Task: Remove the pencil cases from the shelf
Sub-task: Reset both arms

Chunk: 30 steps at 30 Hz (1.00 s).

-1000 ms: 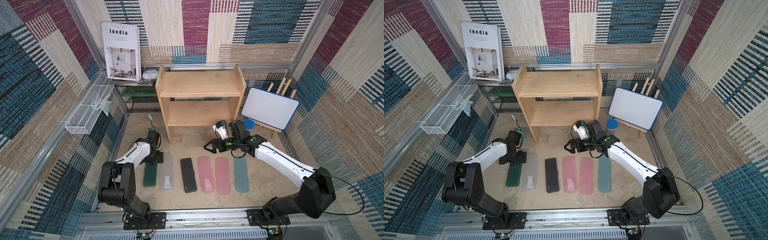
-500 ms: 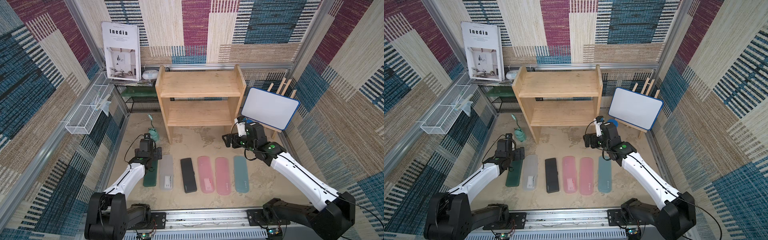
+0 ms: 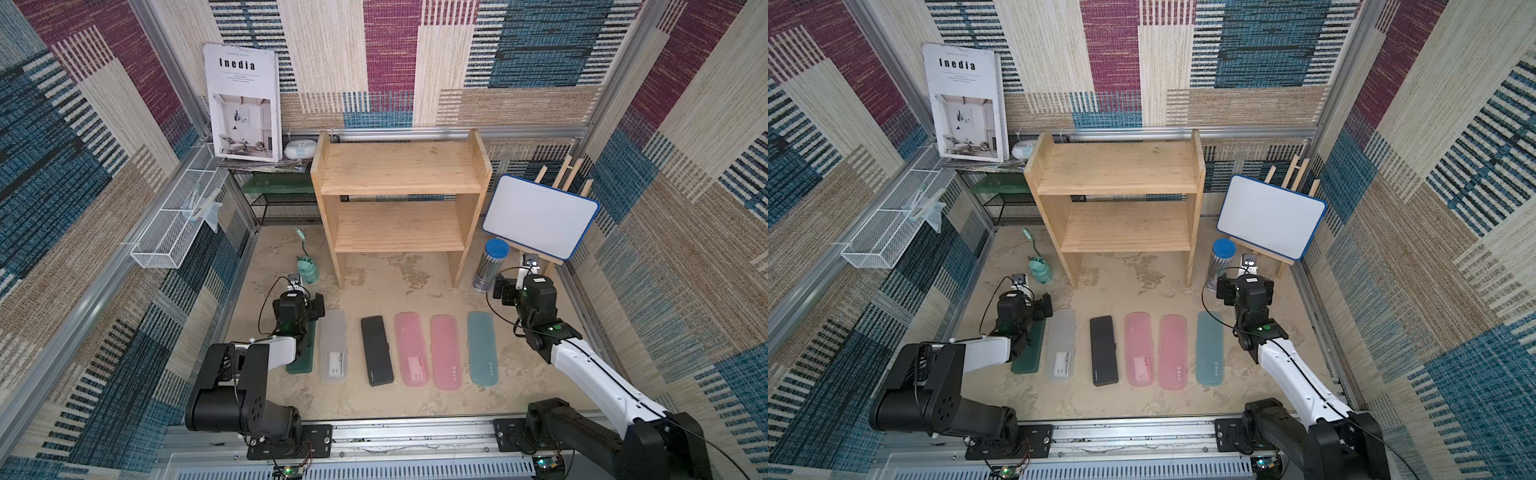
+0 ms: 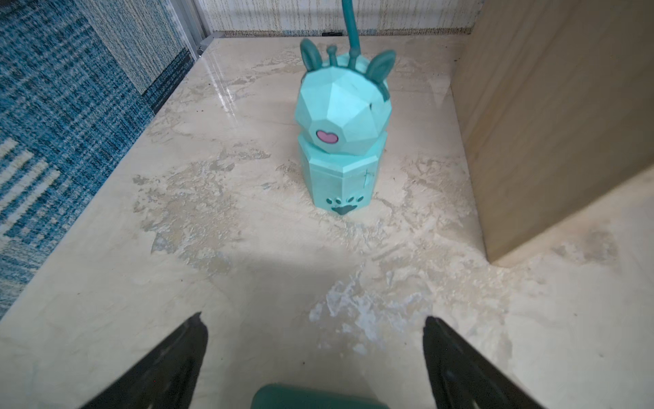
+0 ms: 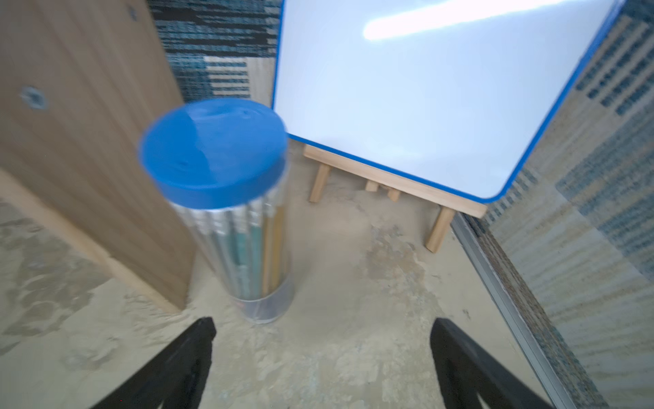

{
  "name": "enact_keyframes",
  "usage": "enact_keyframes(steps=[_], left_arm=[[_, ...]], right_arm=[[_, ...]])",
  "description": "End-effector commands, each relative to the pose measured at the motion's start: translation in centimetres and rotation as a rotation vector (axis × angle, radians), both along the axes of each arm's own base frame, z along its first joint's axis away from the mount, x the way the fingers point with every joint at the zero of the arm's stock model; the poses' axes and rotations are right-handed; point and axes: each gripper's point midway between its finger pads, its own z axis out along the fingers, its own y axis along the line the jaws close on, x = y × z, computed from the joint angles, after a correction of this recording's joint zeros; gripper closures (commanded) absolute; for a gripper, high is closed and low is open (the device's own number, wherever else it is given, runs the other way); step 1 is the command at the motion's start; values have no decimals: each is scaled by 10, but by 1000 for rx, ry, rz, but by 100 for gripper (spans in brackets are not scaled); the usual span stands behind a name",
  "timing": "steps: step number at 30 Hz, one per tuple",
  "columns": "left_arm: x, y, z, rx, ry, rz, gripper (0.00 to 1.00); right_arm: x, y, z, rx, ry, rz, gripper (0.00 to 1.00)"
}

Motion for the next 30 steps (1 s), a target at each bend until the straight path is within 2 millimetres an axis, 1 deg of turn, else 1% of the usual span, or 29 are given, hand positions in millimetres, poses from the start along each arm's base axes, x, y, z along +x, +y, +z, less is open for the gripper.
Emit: enact_keyframes(steps=[1,3,6,8,11,13,17,18,20,22,30], left_arm=[[14,-3,28,4,-144,-24,1],[15,1,28,8,-144,0,1],[18,4,26,9,-123,21,1],[19,3,25,8,-111,18,1],[19,3,25,7,-112,17,1],[19,3,25,5,-108,17,1],[19,3,25,5,-109,17,1],[19,3,25,5,-109,17,1],[19,3,25,5,-109,16,1],[19,3,25,5,-108,15,1],[19,3,25,5,-108,16,1]], right_arm=[[7,-11,15,41,-163,2,1],[8,-19,9,38,-177,-12,1],[18,-28,-3,-9,-178,-41,1],[25,-31,-9,-11,-197,-52,1],[31,-26,-12,0,-252,-20,1],[34,-20,-25,-5,-227,17,1],[22,-14,-42,-11,-285,58,1],[22,-15,-41,-12,-300,52,1],[28,-13,-48,-4,-241,63,1],[26,-16,-46,-1,-263,53,1],[28,-14,-47,-1,-250,61,1]])
